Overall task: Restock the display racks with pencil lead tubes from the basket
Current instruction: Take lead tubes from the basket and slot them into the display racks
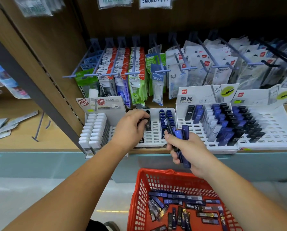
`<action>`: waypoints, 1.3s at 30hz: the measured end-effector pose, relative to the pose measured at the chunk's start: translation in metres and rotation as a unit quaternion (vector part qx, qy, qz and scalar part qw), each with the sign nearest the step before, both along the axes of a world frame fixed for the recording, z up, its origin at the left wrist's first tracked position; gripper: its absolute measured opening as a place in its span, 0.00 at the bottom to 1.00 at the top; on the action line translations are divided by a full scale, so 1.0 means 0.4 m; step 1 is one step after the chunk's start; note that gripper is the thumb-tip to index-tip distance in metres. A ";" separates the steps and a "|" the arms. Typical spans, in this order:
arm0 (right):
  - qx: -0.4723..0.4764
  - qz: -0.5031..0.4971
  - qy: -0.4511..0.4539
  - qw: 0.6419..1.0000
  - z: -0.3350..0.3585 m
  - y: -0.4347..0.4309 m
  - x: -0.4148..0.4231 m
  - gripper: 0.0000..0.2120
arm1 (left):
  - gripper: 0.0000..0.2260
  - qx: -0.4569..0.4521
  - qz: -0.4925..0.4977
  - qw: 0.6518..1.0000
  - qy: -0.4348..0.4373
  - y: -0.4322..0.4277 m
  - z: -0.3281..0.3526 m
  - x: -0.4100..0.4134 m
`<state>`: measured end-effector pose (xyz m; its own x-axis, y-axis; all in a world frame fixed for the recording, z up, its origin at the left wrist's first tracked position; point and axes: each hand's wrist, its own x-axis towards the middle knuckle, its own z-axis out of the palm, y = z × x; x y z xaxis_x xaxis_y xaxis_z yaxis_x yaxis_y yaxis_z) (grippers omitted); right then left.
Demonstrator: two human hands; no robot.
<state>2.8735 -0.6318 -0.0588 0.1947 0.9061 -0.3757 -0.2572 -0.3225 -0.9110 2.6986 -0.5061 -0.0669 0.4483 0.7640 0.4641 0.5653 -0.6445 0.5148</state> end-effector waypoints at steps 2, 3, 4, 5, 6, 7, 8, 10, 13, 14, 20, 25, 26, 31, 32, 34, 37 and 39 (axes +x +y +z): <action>0.001 -0.002 -0.002 1.000 0.001 -0.003 0.001 0.14 | 0.08 0.013 -0.007 1.000 0.010 0.005 -0.001 -0.001; 0.003 -0.001 -0.002 1.000 0.001 -0.005 0.002 0.14 | 0.08 0.017 -0.007 1.000 0.015 0.005 -0.002 -0.001; 0.004 0.000 -0.001 1.000 0.001 -0.007 0.004 0.15 | 0.07 0.019 -0.006 1.000 0.020 0.004 0.000 -0.001; 0.005 0.000 0.002 1.000 0.002 -0.008 0.005 0.15 | 0.07 0.020 -0.005 0.999 0.026 0.003 0.001 -0.001; 0.006 0.000 0.006 1.000 0.004 -0.009 0.006 0.15 | 0.08 0.025 -0.005 0.999 0.035 0.002 0.001 -0.001; 0.009 -0.001 0.013 1.000 0.006 -0.010 0.006 0.16 | 0.08 0.030 -0.007 0.998 0.047 0.001 -0.001 0.000; 0.012 0.001 0.020 1.000 0.008 -0.010 0.009 0.16 | 0.09 0.034 -0.005 0.998 0.060 -0.001 0.000 0.002; 0.016 0.014 0.023 1.000 0.015 -0.013 0.013 0.14 | 0.11 0.038 0.007 0.995 0.091 -0.003 0.002 0.006; 0.023 0.033 0.012 0.999 0.027 -0.019 0.018 0.11 | 0.13 0.048 0.021 0.991 0.127 -0.006 0.012 0.006; 0.027 0.034 0.011 0.999 0.032 -0.022 0.019 0.11 | 0.13 0.054 0.018 0.990 0.128 -0.009 0.018 0.004; 0.035 0.051 -0.044 0.997 0.050 -0.039 0.023 0.10 | 0.18 -0.187 -0.009 0.982 -0.032 -0.096 0.104 0.057; 0.045 0.064 0.016 0.997 0.074 -0.058 0.023 0.10 | 0.10 -0.414 -0.029 0.877 -0.244 -0.154 0.133 0.093; 0.047 0.064 0.038 0.996 0.079 -0.064 0.028 0.12 | 0.11 -0.427 -0.019 0.862 -0.274 -0.153 0.139 0.092; 0.019 0.037 0.085 0.996 0.101 -0.096 0.053 0.14 | 0.16 -0.460 -0.003 0.840 -0.287 -0.200 0.134 0.076; 0.011 0.025 0.096 0.995 0.104 -0.101 0.055 0.14 | 0.16 -0.466 -0.004 0.835 -0.292 -0.223 0.137 0.075; -0.007 0.008 0.105 0.994 0.111 -0.106 0.057 0.16 | 0.14 -0.440 -0.003 0.860 -0.258 -0.270 0.144 0.080; -0.053 0.001 0.084 0.995 0.129 -0.115 0.061 0.26 | 0.13 -0.371 -0.018 0.917 -0.147 -0.323 0.145 0.102; -0.080 0.019 0.084 0.993 0.136 -0.120 0.063 0.32 | 0.12 -0.353 -0.037 0.924 -0.145 -0.341 0.143 0.117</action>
